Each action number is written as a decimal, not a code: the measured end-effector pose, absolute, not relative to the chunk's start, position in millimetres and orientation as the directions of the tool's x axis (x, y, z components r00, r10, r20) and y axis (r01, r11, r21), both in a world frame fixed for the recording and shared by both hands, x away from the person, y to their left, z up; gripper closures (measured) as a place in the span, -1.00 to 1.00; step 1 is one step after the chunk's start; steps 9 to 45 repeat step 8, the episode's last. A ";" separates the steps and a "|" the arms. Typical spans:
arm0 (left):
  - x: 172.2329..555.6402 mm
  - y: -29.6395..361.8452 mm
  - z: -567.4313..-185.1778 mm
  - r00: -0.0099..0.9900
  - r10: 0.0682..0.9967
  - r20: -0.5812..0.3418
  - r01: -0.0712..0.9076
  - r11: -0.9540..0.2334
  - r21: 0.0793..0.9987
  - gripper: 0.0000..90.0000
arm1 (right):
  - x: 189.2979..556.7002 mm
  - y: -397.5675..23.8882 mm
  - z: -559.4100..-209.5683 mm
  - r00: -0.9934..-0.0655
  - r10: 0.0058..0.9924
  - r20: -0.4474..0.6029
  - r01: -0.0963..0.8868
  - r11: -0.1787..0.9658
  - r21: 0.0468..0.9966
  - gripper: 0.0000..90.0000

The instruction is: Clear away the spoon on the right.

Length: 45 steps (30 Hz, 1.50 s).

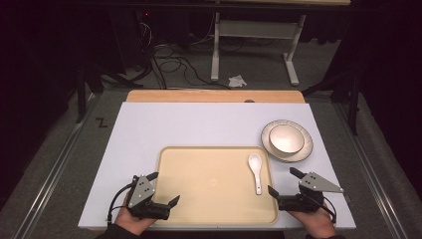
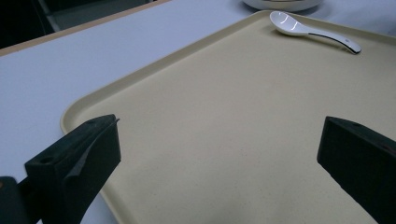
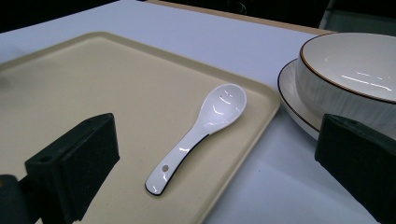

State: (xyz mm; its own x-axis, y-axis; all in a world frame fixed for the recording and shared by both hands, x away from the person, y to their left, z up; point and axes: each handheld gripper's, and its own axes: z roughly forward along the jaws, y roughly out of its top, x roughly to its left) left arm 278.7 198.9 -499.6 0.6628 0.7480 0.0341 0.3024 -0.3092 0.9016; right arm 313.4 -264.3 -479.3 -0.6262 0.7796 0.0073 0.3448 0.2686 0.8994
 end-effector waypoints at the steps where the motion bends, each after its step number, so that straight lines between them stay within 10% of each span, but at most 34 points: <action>1: 278.8 199.1 -499.6 0.662 0.748 0.034 0.302 -0.309 0.902 -1.00 | 313.5 -264.1 -479.4 -0.628 0.778 0.006 0.344 0.271 0.899 -0.99; 45: 278.7 199.3 -499.2 0.663 0.748 0.035 0.300 -0.309 0.903 -1.00 | 314.0 -263.8 -479.9 -0.623 0.782 0.010 0.352 0.270 0.896 -0.99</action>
